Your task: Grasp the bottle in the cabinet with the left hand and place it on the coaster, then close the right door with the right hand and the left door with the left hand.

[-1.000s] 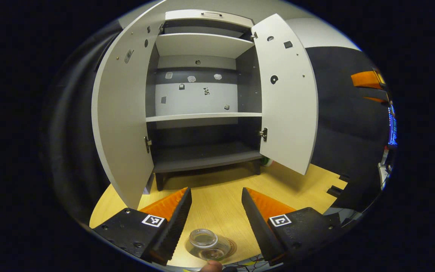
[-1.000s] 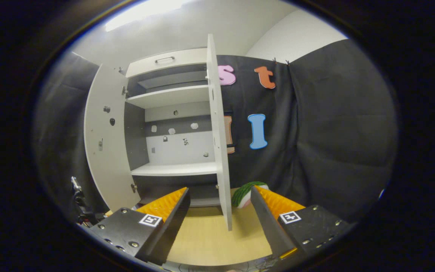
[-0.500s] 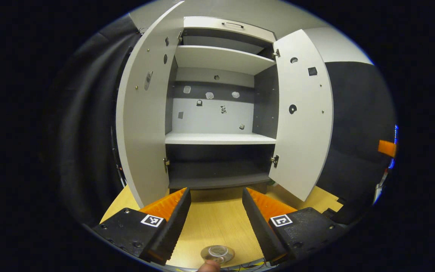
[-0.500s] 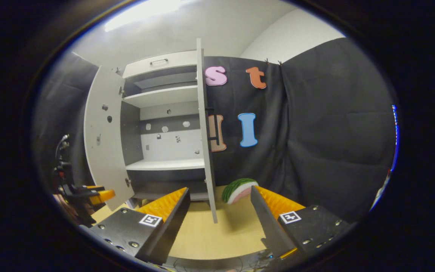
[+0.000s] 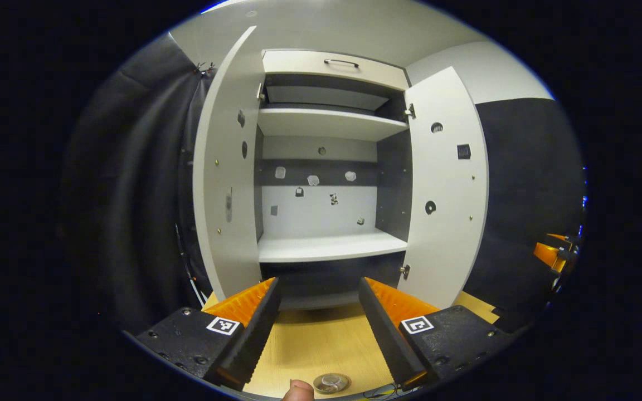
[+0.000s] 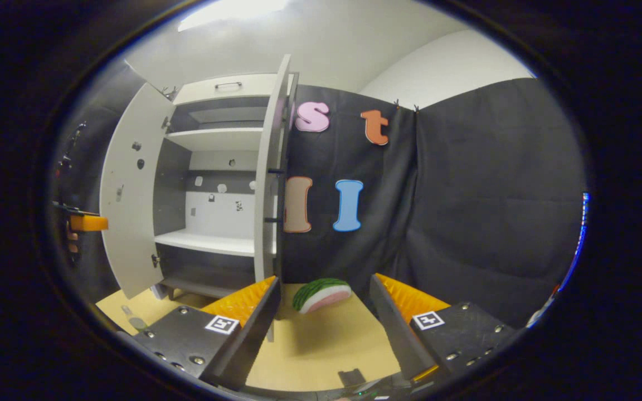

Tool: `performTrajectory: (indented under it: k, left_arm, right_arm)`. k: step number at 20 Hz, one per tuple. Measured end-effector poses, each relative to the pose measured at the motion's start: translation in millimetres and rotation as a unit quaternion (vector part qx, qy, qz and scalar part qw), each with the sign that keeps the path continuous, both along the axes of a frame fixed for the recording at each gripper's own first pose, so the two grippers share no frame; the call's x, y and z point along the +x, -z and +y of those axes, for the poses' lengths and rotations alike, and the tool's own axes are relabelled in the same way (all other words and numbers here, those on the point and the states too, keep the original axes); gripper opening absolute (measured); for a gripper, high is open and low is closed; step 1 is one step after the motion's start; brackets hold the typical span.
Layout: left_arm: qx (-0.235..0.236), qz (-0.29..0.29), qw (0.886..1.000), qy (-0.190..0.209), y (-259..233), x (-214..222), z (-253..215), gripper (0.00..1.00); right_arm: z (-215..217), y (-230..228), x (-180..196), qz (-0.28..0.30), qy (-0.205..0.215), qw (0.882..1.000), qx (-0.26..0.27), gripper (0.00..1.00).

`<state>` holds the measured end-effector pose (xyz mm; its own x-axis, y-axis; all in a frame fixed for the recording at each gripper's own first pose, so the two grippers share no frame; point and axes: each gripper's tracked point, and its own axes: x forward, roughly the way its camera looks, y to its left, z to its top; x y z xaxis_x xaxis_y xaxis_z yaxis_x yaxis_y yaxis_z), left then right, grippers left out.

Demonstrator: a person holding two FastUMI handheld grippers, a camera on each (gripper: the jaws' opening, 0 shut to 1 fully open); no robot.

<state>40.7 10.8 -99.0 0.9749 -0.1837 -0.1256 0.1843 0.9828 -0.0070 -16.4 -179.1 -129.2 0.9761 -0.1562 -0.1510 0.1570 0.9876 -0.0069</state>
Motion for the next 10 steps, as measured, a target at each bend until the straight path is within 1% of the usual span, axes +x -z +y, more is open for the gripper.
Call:
performTrajectory:
  k: [1,2,3,4,7,8,10]
  left_arm:
    - [-0.008,-0.005,1.0,0.003,-11,-2,0,0.92]
    - [-0.013,-0.007,1.0,0.003,-22,-3,3,0.97]
    - [-0.013,-0.006,1.0,0.001,-28,-5,10,0.95]
    - [-0.012,-0.006,1.0,0.002,-34,-6,15,0.97]
    - [-0.007,-0.015,1.0,0.021,-49,-13,19,0.97]
    - [-0.01,-0.018,1.0,0.022,-51,-17,23,0.97]
    - [-0.008,-0.012,1.0,0.027,-43,-26,28,0.97]
  right_arm:
    - [-9,-6,11,-0.006,0.003,1.0,0.004,0.98]
    - [-19,-12,24,-0.008,0.008,1.0,0.01,0.98]
    - [-30,-14,37,-0.009,0.015,1.0,0.014,0.97]
    - [-42,-17,50,-0.006,0.025,1.0,0.016,0.97]
    - [-71,-22,84,0.001,0.046,0.999,0.015,0.98]
    - [-74,-26,96,0.001,0.043,0.999,0.016,0.98]
    - [-71,-29,123,0.011,0.021,1.0,0.006,0.98]
